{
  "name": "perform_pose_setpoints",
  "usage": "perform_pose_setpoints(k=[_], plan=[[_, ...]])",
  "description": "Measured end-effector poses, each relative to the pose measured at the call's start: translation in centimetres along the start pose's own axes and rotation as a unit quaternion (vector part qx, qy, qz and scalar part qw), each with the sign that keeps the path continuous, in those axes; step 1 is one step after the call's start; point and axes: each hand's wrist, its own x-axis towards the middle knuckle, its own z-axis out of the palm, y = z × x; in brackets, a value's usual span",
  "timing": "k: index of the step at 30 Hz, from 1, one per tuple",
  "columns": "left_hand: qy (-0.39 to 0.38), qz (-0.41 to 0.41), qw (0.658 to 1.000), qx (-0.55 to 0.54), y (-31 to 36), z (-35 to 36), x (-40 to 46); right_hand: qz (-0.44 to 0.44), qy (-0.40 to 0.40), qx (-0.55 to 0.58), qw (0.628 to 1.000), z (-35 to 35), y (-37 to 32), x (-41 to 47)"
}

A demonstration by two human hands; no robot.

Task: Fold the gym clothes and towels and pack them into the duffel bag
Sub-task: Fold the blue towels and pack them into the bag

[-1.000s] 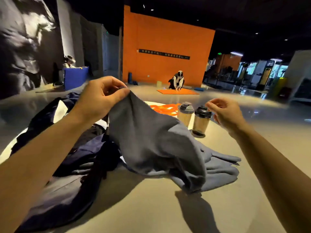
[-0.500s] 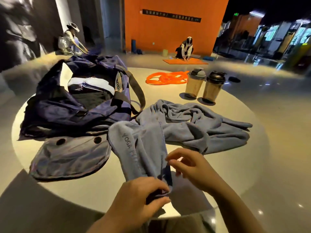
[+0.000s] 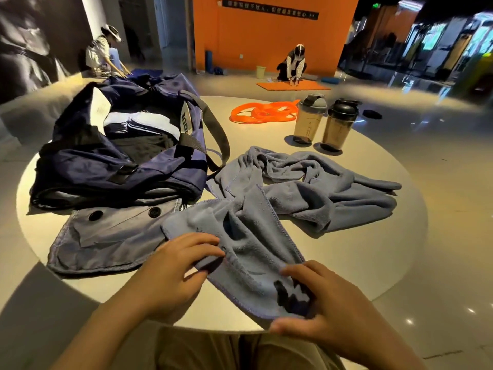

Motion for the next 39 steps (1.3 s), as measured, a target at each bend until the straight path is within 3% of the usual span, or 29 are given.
perform_pose_setpoints(k=[4,6,11,14,18,20,22,25,27,29,31,36,39], plan=[[-0.005,-0.009,1.000,0.000,-0.2,0.5,1.3,-0.038,0.034,-0.051,0.997,1.0,-0.6,-0.7],[0.006,0.005,1.000,0.005,-0.1,0.8,1.2,-0.077,0.091,-0.020,0.993,1.9,0.2,-0.7],[0.019,-0.004,1.000,-0.015,-1.0,-0.1,-0.1,-0.058,0.166,0.063,0.982,1.7,1.8,-1.0],[0.013,-0.023,1.000,0.007,-1.7,-1.0,-0.2,-0.042,0.249,0.174,0.952,0.4,2.2,-1.0],[0.098,0.017,0.986,0.132,-2.1,-1.4,0.5,-0.062,0.343,0.241,0.906,-1.8,2.5,-0.8],[0.126,-0.007,0.981,0.148,-2.6,-2.2,1.0,-0.067,0.381,0.246,0.889,-3.2,3.1,-0.7],[0.167,-0.040,0.979,0.108,-2.4,-3.6,1.7,-0.067,0.420,0.237,0.873,-5.3,3.7,-0.2],[0.239,-0.081,0.965,-0.072,-1.2,-6.2,4.1,-0.054,0.478,0.239,0.843,-9.5,4.6,1.6],[0.261,-0.093,0.939,-0.202,-0.3,-8.4,6.5,-0.052,0.487,0.216,0.845,-12.9,4.6,2.7],[0.255,-0.079,0.932,-0.245,0.6,-10.7,8.9,-0.053,0.452,0.178,0.872,-16.2,4.1,3.6],[0.238,-0.063,0.948,-0.201,1.5,-13.2,11.3,-0.044,0.425,0.150,0.891,-19.3,3.3,4.4],[0.271,-0.022,0.962,0.001,3.9,-18.9,17.0,-0.027,0.440,0.102,0.892,-26.4,1.3,6.5],[0.330,-0.017,0.941,-0.066,6.3,-21.5,19.7,-0.040,0.431,0.170,0.885,-30.4,-0.6,6.9]])
